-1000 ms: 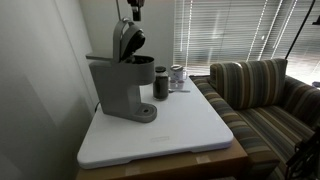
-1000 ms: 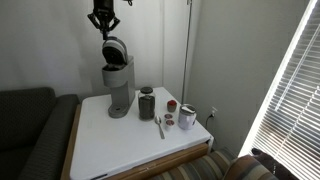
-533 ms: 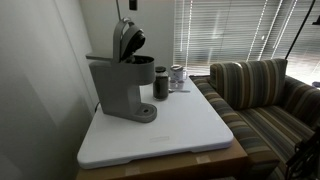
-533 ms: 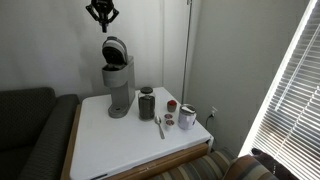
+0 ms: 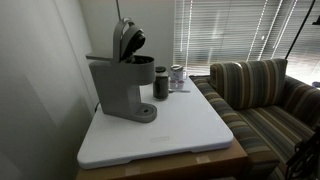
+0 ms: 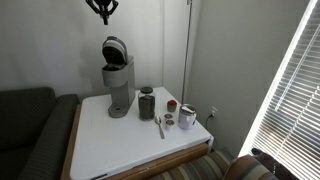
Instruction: Close the coffee maker
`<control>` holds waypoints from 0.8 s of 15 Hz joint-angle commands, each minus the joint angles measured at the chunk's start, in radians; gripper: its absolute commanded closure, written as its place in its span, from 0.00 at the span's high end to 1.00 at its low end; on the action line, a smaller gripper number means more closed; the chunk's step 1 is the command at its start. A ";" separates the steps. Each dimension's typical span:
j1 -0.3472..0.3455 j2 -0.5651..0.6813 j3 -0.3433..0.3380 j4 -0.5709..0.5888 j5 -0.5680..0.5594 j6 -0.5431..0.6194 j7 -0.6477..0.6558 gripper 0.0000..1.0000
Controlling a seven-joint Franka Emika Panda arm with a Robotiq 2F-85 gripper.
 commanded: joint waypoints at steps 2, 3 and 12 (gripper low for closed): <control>0.010 0.035 -0.014 0.013 -0.025 0.053 -0.006 0.00; 0.008 0.041 -0.012 0.013 -0.025 0.058 -0.006 0.00; -0.022 0.077 0.014 0.006 0.016 0.052 -0.019 0.00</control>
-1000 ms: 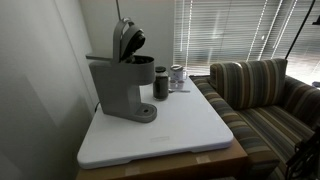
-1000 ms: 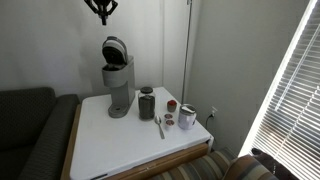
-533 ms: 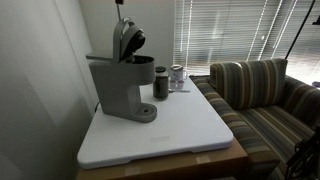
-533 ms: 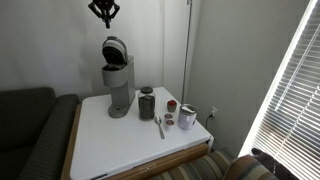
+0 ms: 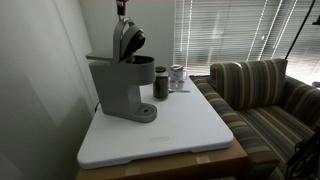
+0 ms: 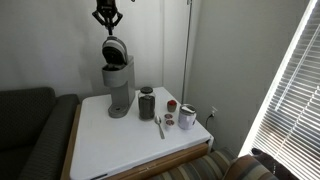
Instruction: Close the coffee maker
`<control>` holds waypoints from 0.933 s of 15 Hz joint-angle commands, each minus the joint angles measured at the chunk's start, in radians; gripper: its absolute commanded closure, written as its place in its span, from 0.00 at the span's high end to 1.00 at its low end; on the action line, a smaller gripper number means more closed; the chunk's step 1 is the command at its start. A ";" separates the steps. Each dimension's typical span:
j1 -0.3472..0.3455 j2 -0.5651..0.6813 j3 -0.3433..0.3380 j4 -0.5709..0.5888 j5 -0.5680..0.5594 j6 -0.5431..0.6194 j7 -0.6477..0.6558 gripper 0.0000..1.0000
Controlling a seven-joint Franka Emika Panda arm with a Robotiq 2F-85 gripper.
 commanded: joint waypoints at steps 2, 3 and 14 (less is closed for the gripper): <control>-0.023 0.017 0.019 0.004 0.034 -0.010 -0.022 0.00; -0.024 0.020 0.020 0.003 0.038 -0.013 -0.024 0.00; -0.043 -0.007 0.012 -0.012 0.041 -0.225 -0.011 0.00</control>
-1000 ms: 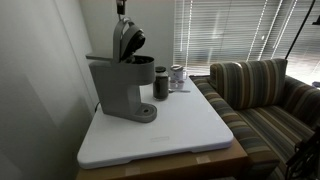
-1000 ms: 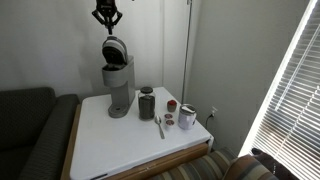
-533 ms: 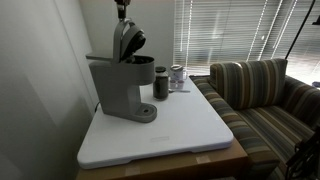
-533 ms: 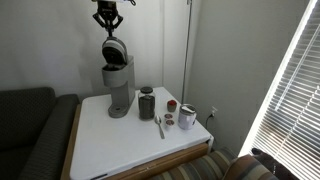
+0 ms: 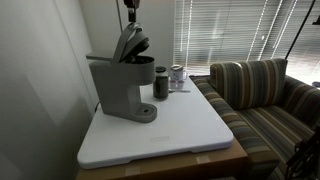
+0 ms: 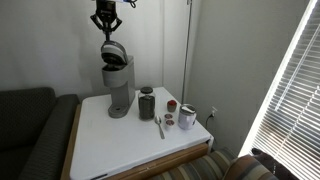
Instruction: Close the coffee maker
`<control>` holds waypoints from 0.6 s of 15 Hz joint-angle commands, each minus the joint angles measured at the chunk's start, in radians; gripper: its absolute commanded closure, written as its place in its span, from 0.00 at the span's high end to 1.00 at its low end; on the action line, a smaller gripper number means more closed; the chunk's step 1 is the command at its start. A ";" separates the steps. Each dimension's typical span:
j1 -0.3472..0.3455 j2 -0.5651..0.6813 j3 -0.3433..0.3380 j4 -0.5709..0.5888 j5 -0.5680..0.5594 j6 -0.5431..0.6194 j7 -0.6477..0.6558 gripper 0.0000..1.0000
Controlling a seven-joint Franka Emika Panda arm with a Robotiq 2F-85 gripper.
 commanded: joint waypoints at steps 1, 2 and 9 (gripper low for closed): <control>-0.020 -0.013 0.008 -0.012 0.013 -0.101 -0.019 0.00; -0.020 -0.011 0.008 -0.010 0.011 -0.121 -0.022 0.00; -0.007 0.000 0.000 0.001 0.000 -0.125 -0.010 0.01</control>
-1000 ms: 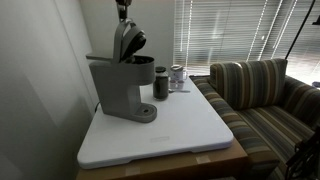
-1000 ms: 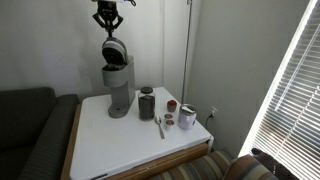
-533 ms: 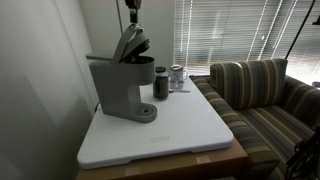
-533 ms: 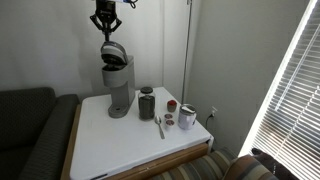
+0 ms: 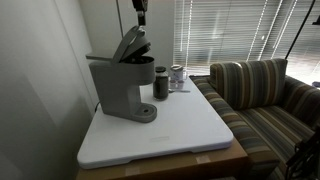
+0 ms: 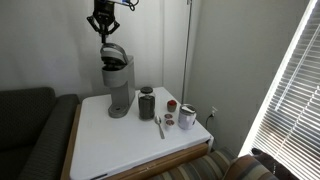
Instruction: Close the coffee maker
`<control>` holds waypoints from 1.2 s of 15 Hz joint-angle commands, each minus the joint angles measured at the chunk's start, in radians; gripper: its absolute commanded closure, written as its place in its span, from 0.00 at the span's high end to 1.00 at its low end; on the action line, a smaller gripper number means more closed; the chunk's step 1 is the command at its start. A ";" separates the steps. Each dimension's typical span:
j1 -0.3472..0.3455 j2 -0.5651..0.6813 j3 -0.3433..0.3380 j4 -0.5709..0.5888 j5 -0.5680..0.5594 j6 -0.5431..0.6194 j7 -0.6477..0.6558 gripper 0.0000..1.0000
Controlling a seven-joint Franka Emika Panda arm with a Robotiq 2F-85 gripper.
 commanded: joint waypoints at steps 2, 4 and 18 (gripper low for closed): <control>0.000 0.000 0.000 0.000 0.000 -0.001 0.000 0.01; 0.000 0.000 0.000 0.000 0.000 -0.001 0.000 0.01; -0.014 0.039 0.011 0.005 0.016 0.004 -0.023 0.00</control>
